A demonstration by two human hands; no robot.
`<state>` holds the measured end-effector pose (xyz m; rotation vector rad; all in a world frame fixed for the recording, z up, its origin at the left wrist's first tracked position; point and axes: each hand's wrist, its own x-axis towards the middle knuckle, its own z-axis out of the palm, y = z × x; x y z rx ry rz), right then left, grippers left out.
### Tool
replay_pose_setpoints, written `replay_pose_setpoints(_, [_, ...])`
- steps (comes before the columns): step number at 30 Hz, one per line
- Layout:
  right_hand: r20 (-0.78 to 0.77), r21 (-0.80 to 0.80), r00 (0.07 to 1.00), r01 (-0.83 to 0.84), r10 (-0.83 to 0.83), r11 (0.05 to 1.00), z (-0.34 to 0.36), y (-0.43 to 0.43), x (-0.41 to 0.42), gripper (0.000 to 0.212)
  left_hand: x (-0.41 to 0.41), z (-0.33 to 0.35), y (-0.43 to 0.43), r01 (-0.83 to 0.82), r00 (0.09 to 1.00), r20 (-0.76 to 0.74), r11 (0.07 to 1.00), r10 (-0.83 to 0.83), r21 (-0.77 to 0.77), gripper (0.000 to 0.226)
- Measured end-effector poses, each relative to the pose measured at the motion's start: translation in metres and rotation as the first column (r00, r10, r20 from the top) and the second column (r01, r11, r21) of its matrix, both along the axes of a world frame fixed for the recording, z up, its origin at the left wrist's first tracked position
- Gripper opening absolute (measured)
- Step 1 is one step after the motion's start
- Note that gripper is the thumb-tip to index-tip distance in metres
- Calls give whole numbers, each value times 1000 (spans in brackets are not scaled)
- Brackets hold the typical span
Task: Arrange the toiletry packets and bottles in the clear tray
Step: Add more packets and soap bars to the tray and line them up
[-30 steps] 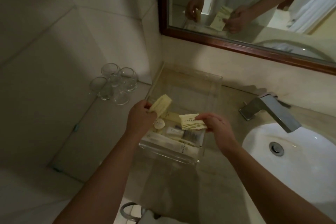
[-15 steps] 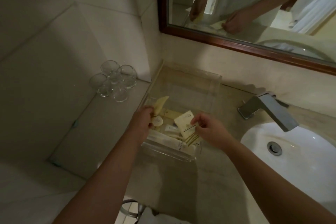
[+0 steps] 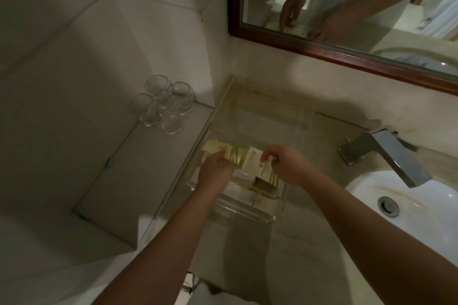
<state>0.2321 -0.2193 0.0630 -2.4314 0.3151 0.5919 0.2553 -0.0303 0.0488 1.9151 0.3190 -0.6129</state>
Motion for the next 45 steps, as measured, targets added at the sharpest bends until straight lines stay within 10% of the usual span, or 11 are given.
replay_pose_setpoints(11, [214,-371,969,-34,122,928,-31,19,-19,38,21,-18,22,172,781,336,698,-527,695,31])
replay_pose_setpoints(26, [220,-310,975,110,-41,944,-49,33,-14,34,52,-41,16,292,700,388,736,-600,611,20])
replay_pose_setpoints(38, [257,-281,959,190,-117,941,-53,43,-19,31,34,-48,22,537,461,117,381,-880,753,49])
replay_pose_setpoints(45, [277,-297,950,231,-148,927,-52,43,-24,35,34,-46,24,542,420,94,333,-903,771,52])
